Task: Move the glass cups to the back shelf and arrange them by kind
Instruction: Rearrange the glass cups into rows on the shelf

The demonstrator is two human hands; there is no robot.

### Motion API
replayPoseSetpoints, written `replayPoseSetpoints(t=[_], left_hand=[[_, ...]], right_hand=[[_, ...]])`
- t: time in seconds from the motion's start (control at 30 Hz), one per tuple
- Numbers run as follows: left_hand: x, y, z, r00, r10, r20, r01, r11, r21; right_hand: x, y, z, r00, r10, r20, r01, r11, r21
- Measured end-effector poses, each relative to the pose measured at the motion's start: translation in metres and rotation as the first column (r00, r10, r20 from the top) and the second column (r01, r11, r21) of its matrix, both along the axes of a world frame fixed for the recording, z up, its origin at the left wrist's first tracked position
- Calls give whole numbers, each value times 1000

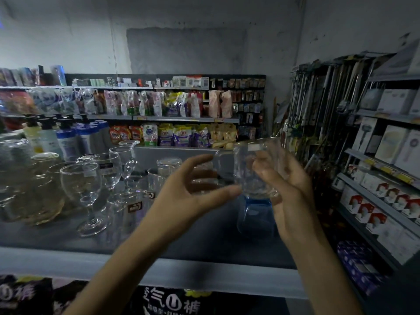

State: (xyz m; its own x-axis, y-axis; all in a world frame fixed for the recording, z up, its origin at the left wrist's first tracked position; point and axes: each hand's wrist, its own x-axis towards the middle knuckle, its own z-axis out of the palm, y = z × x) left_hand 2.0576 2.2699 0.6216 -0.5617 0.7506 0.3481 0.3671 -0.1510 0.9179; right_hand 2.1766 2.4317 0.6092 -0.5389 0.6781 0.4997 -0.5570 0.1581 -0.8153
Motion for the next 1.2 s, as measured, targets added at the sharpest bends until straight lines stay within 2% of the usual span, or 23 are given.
replayPoseSetpoints(t=[0.07, 0.17, 0.3, 0.4, 0.5, 0.57, 0.63, 0.73, 0.8, 0.93, 1.0, 1.2], left_hand=[[12, -5, -16, 994, -67, 87, 61, 996, 72], [25, -11, -39, 976, -99, 192, 53, 972, 230], [32, -26, -68, 894, -144, 424, -68, 892, 447], [32, -41, -84, 873, -119, 473, -161, 845, 510], [27, -58, -96, 872, -78, 483, -214, 826, 521], [22, -71, -103, 867, -72, 492, -215, 838, 502], [17, -82, -110, 857, -80, 510, -216, 842, 494], [11, -96, -121, 838, -98, 536, -209, 850, 483], [10, -106, -126, 827, -114, 550, -199, 857, 476], [9, -123, -134, 803, -155, 575, -163, 871, 463], [7, -127, -138, 799, -174, 576, -134, 882, 453], [3, -132, -142, 798, -178, 575, -108, 898, 427]], right_hand=[[3, -24, -1, 996, 89, 28, -89, 996, 28], [-2, -58, -8, 984, 163, 73, -165, 986, 28], [-10, -94, -18, 963, 194, 189, -205, 978, 44], [-10, -109, -18, 927, 187, 325, -240, 962, 129], [-13, -102, -5, 917, 56, 395, -163, 956, 243], [-25, -84, 8, 882, -165, 441, -39, 908, 418], [-47, -61, 19, 790, -368, 490, -13, 790, 613], [-85, -27, 27, 608, -560, 563, -134, 627, 767], [-105, -16, 30, 490, -636, 596, -247, 555, 794], [-131, -9, 29, 324, -653, 685, -438, 538, 720], [-139, -6, 24, 301, -667, 682, -443, 535, 719], [-143, -4, 13, 343, -680, 647, -348, 548, 761]])
